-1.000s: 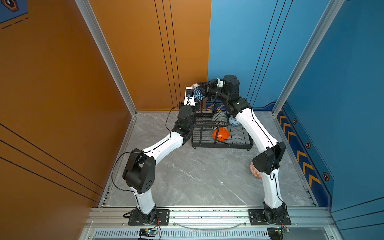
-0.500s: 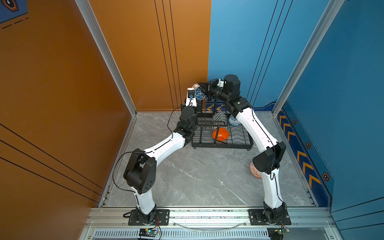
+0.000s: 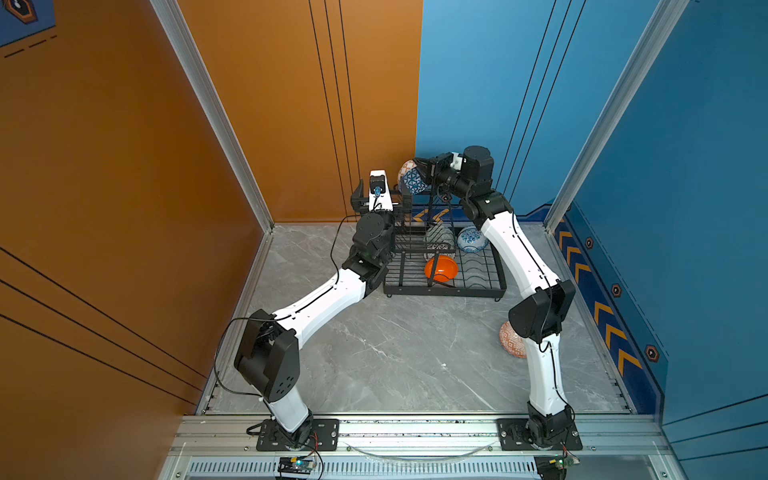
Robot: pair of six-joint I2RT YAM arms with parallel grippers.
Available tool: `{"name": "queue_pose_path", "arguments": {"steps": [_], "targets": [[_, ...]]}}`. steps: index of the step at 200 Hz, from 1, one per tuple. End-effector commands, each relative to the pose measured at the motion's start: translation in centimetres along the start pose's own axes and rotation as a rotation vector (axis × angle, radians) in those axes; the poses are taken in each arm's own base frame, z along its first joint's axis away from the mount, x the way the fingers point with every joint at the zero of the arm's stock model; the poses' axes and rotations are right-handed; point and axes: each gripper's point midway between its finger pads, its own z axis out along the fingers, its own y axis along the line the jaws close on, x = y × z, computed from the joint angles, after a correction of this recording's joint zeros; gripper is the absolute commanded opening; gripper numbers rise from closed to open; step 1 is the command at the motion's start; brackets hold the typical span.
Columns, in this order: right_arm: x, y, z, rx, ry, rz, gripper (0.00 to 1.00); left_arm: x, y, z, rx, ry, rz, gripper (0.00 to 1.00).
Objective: Load the bowls into the dish rack
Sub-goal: 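Grasp the bowl rim with the right gripper while the left gripper opens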
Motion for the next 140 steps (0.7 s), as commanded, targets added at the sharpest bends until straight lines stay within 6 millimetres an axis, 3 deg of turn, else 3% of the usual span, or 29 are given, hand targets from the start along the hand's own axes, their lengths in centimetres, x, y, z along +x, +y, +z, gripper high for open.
{"name": "queue_pose_path", "arguments": {"steps": [1, 33, 47, 53, 60, 76, 114, 130, 140], "targets": [[-0.4, 6.3, -2.5, -0.159, 0.005, -0.148, 0.0, 0.7, -0.2, -0.3, 0.062, 0.106, -0.114, 0.98], [-2.2, 7.5, -4.8, -0.153, -0.007, -0.25, 0.0, 1.7, -2.7, -0.2, 0.243, 0.267, -0.201, 0.98], [-3.2, 7.4, -5.9, -0.144, -0.019, -0.283, 0.0, 2.4, -3.9, -0.3, 0.298, 0.336, -0.196, 0.98], [-3.8, 6.5, -5.9, -0.124, -0.024, -0.289, 0.0, 2.8, -4.4, -0.4, 0.323, 0.36, -0.192, 0.98], [-3.8, 8.0, -7.4, -0.15, -0.04, -0.319, 0.0, 3.0, -5.0, -0.5, 0.354, 0.382, -0.189, 0.98], [-5.2, 7.6, -8.8, -0.15, -0.084, -0.341, 0.0, 3.4, -6.1, -0.7, 0.405, 0.422, -0.179, 0.98], [-8.3, 5.3, -12.2, -0.128, -0.193, -0.362, 0.0, 4.8, -8.6, -1.1, 0.527, 0.501, -0.169, 0.98], [-9.6, 3.7, -13.6, -0.115, -0.242, -0.359, 0.0, 5.3, -9.6, -1.4, 0.575, 0.526, -0.153, 0.98], [-10.5, 1.5, -14.2, -0.08, -0.266, -0.347, 0.0, 5.7, -10.1, -1.7, 0.605, 0.541, -0.147, 0.98]]}}
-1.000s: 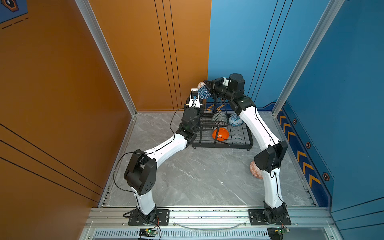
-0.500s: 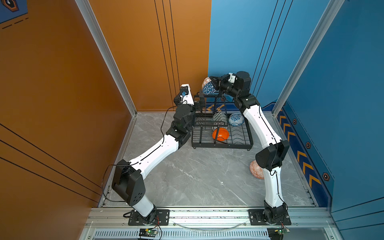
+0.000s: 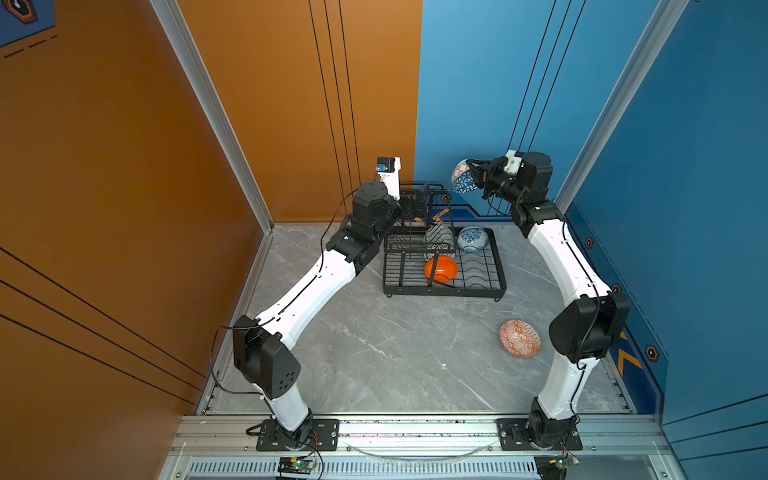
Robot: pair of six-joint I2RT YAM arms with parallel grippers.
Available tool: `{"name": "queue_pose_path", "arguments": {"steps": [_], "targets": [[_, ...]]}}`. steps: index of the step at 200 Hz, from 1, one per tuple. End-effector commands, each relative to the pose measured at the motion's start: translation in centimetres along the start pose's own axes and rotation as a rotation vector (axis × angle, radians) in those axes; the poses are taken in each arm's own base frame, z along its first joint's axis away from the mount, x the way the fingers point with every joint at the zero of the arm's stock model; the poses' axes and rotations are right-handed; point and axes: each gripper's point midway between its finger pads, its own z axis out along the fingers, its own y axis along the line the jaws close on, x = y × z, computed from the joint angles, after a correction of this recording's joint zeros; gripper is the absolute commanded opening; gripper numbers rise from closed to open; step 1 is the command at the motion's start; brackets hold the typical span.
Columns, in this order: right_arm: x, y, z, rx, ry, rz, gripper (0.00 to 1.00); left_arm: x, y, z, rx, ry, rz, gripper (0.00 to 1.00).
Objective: Load the bowls into the dish rack
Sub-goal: 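Carry the blue-triangle bowl with the right gripper down into the rack's far slots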
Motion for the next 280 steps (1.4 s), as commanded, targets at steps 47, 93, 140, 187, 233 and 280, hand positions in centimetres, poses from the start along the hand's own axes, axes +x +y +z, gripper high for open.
{"name": "queue_pose_path", "arguments": {"steps": [47, 93, 140, 187, 233, 280], "targets": [[-3.1, -2.9, -5.1, -0.019, -0.169, -0.118, 0.0, 3.5, -3.3, 0.7, 0.185, 0.152, 0.042, 0.98], [-2.9, -8.6, -6.3, 0.042, -0.178, -0.087, 0.0, 4.3, -2.8, 0.4, 0.172, 0.183, 0.13, 0.98], [-1.7, -13.5, -5.9, 0.099, -0.151, -0.082, 0.0, 4.4, -2.8, 0.1, 0.169, 0.188, 0.166, 0.98], [-0.9, -17.3, -5.1, 0.141, -0.137, -0.078, 0.0, 5.2, -4.0, -0.1, 0.185, 0.219, 0.189, 0.98], [-0.3, -20.0, -3.8, 0.155, -0.131, -0.062, 0.0, 5.5, -4.3, -0.2, 0.188, 0.227, 0.192, 0.98], [0.2, -21.9, -3.1, 0.174, -0.122, -0.065, 0.0, 5.6, -4.3, -0.1, 0.187, 0.226, 0.191, 0.98]]}}
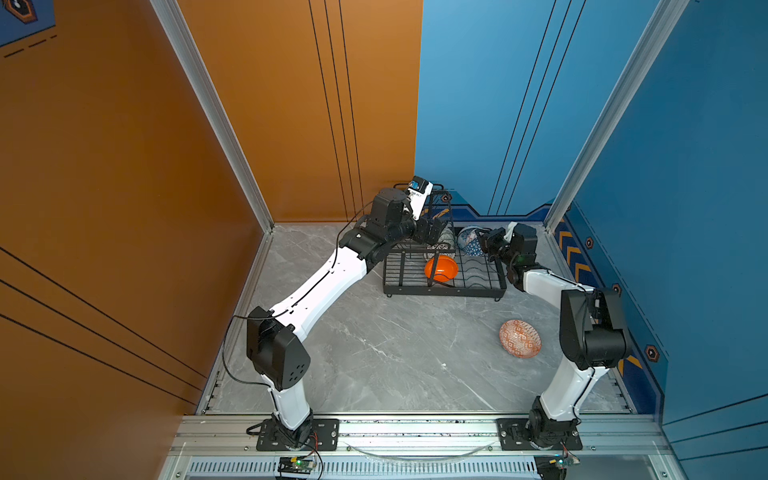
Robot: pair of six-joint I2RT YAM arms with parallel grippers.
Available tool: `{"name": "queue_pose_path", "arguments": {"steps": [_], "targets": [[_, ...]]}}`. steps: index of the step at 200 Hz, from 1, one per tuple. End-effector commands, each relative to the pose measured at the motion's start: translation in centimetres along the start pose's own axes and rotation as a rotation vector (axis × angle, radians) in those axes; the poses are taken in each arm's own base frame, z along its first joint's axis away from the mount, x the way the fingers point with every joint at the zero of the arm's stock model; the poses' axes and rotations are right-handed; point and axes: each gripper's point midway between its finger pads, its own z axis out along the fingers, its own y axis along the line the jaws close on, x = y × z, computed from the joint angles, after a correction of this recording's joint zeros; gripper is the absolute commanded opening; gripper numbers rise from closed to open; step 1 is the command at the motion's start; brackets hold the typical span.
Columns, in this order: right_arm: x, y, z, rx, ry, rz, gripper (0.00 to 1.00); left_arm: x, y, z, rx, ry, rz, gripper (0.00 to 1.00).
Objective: Load the bowls into the dish rack
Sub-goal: 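Carry the blue-triangle bowl with the right gripper down into the rack's far slots, then lower the bowl upright into the slot beside the floral bowl with the right gripper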
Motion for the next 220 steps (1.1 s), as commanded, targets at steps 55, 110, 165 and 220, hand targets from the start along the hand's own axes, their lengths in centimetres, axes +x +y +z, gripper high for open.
{"name": "queue_pose_path", "arguments": {"steps": [55, 110, 165, 220], "targets": [[-0.2, 0.5, 1.4, -0.074, -0.042, -0.077, 0.0, -1.2, -0.4, -0.1, 0.005, -0.019, 0.012, 0.98], [0.3, 0.1, 2.3, -0.079, -0.025, -0.102, 0.0, -1.0, -0.4, 0.2, 0.008, -0.007, 0.007, 0.98], [0.4, -0.8, 3.1, -0.076, -0.029, -0.108, 0.0, -1.0, -0.4, 0.3, 0.007, 0.005, 0.007, 0.98], [0.5, -1.2, 3.6, -0.08, -0.023, -0.114, 0.0, -1.1, -0.5, 0.2, 0.009, 0.007, 0.01, 0.98]]}}
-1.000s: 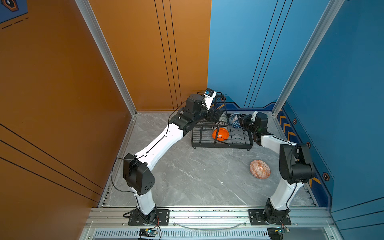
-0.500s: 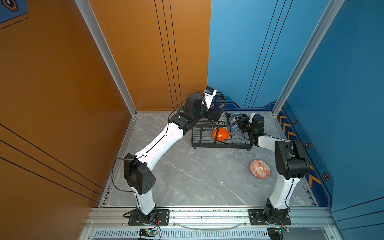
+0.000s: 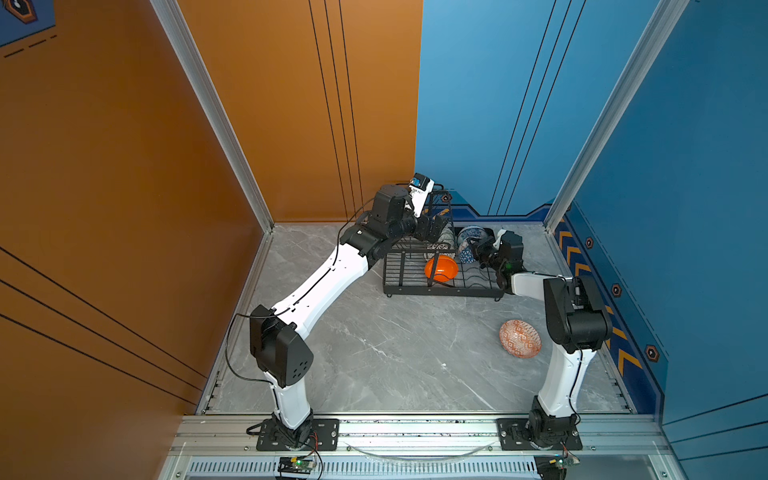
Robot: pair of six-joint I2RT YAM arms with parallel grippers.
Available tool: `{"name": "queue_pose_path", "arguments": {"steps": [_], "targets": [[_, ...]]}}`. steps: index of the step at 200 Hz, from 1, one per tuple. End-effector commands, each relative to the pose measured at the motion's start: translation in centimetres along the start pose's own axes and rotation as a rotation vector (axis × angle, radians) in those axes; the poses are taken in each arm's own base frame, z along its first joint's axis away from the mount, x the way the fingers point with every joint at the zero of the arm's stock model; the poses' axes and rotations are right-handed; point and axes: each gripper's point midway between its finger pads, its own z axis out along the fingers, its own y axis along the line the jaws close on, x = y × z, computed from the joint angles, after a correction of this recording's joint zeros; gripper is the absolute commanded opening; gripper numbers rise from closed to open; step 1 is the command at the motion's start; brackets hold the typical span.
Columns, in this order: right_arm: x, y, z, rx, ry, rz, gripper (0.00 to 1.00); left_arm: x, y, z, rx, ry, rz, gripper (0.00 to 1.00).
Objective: Load the bowls into the dish rack
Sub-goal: 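Lower the bowl upright into the slot beside the floral bowl with the right gripper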
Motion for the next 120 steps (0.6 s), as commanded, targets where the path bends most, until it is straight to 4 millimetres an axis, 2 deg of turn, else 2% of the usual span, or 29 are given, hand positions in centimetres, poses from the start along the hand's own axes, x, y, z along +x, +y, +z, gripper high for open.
{"name": "queue_pose_path", "arguments": {"steps": [1, 83, 120], "targets": [[-0.9, 3.1, 0.5, -0.099, -0.034, -0.07, 0.0, -0.5, -0.4, 0.0, 0.009, -0.005, 0.012, 0.98], [-0.9, 3.4, 1.7, -0.132, -0.027, -0.088, 0.0, -0.6, -0.5, -0.5, 0.015, -0.002, 0.014, 0.98], [-0.5, 2.7, 2.0, -0.115, -0.019, -0.087, 0.0, -0.4, -0.2, -0.7, 0.007, 0.004, 0.013, 0.98]]}}
